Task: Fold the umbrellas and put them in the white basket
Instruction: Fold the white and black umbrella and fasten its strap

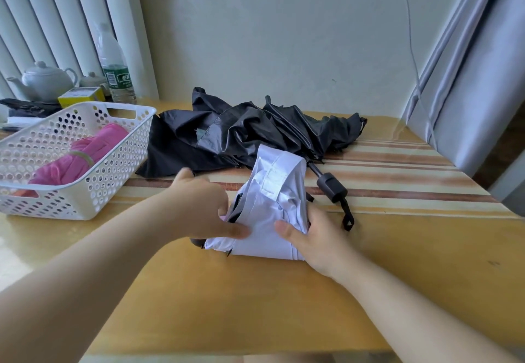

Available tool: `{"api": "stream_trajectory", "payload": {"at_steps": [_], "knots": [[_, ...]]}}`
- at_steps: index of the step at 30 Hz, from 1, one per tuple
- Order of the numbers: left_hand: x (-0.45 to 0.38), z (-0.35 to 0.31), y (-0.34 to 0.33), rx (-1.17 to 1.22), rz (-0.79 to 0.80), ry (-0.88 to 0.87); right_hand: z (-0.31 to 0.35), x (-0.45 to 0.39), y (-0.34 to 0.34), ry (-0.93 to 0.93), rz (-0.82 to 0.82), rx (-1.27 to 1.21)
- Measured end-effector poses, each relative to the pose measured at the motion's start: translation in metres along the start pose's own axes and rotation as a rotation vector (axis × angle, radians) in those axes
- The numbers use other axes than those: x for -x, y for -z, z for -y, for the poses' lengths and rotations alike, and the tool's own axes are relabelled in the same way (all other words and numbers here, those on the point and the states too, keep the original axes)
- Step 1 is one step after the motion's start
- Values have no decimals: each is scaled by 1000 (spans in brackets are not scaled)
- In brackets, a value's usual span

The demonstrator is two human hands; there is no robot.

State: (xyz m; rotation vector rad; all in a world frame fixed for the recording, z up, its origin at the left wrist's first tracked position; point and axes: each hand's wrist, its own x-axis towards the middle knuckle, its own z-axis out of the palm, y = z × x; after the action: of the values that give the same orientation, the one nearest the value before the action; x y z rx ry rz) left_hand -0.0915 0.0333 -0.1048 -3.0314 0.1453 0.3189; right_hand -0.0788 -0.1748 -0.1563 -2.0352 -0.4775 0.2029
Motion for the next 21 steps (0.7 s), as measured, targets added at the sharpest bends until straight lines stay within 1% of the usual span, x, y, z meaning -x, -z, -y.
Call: {"api": "stream_trajectory", "payload": {"at_steps": [1, 2, 3, 4, 6, 8, 10, 12, 15, 18, 19, 21], "knots": [[1, 0, 2, -77, -92, -22, -1, 0, 0, 2, -11, -4], [1, -1, 1, -60, -137, -37, -1, 1, -1, 7, -21, -13], [3, -3, 0, 20, -131, -44, -2, 2, -1, 14, -29, -19], [2, -4, -5, 149, -81, -41, -3, 3, -2, 21, -38, -30], [2, -9, -18, 501, 3, -19, -4, 4, -4, 25, -57, -67], [2, -11, -28, 813, -5, -14, -6, 2, -6, 8, -87, -110], [1, -11, -35, 940, -40, -26, -6, -2, -6, -51, -93, -152], [2, -10, -39, 932, -79, -60, -4, -6, -2, -140, -45, -160], [5, -9, -50, 836, -178, -106, 9, -7, 9, -217, 74, -14], [16, -13, -63, 754, -358, -121, 17, -2, 13, -165, 195, 156], [20, -15, -66, 737, -413, -144, 17, 0, 11, -139, 199, 174], [22, -16, -68, 718, -437, -165, 10, 4, 7, -97, 140, 174]]}}
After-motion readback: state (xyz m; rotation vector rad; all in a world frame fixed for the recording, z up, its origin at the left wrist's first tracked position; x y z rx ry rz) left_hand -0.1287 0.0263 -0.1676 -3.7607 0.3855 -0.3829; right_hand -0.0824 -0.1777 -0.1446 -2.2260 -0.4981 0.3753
